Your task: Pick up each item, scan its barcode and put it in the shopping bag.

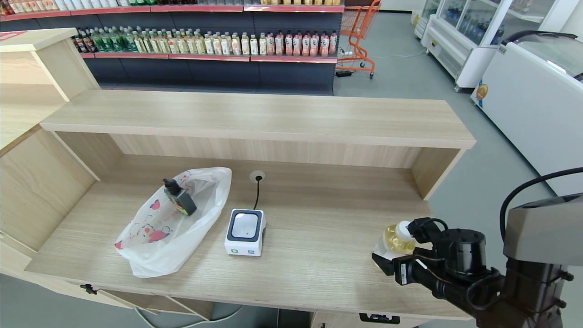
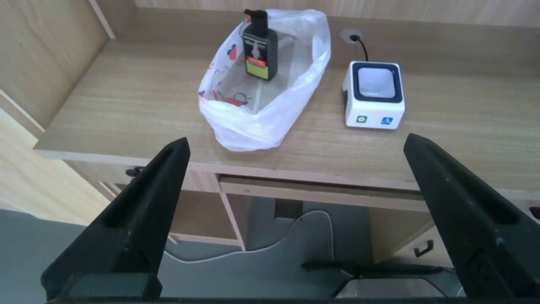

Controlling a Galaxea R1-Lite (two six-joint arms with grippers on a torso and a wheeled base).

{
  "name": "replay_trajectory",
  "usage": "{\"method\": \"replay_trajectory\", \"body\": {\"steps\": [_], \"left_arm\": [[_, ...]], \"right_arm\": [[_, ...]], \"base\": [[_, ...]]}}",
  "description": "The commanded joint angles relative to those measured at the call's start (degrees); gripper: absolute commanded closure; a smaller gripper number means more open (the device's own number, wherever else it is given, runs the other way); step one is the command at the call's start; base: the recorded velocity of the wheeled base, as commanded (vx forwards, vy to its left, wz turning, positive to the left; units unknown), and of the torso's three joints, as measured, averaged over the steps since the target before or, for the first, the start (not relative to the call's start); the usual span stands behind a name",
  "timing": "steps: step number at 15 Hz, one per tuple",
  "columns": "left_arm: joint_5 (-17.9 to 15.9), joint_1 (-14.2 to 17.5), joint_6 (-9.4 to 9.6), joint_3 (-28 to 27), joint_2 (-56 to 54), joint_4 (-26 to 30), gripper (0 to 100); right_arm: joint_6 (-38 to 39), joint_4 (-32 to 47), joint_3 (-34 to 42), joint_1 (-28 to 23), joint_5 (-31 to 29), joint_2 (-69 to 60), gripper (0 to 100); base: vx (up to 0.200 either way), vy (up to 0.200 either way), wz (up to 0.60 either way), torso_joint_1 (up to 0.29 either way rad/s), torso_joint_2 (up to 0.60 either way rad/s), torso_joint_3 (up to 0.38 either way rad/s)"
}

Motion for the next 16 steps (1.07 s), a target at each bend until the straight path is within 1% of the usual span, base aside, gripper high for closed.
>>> {"method": "replay_trajectory", "body": {"steps": [1,6,13,16], "left_arm": [[0.0,0.0,0.00,0.0,0.0,0.0,0],[0.0,0.0,0.00,0.0,0.0,0.0,0],[0.0,0.0,0.00,0.0,0.0,0.0,0],[0.0,0.0,0.00,0.0,0.0,0.0,0]], "right_arm": [[-0.5,-2.4,-0.4,0.0,0.0,2.7,0],[-0.6,-6.8,-2.5,0.1,0.0,6.5,0],[-1.6,-6.8,-10.1,0.3,0.0,10.8,0],[-2.0,-6.8,-12.1,0.1,0.0,10.8,0]], "base": [[0.000,0.000,0.00,0.000,0.00,0.000],[0.000,0.000,0.00,0.000,0.00,0.000],[0.000,0.000,0.00,0.000,0.00,0.000],[0.000,0.000,0.00,0.000,0.00,0.000]]}}
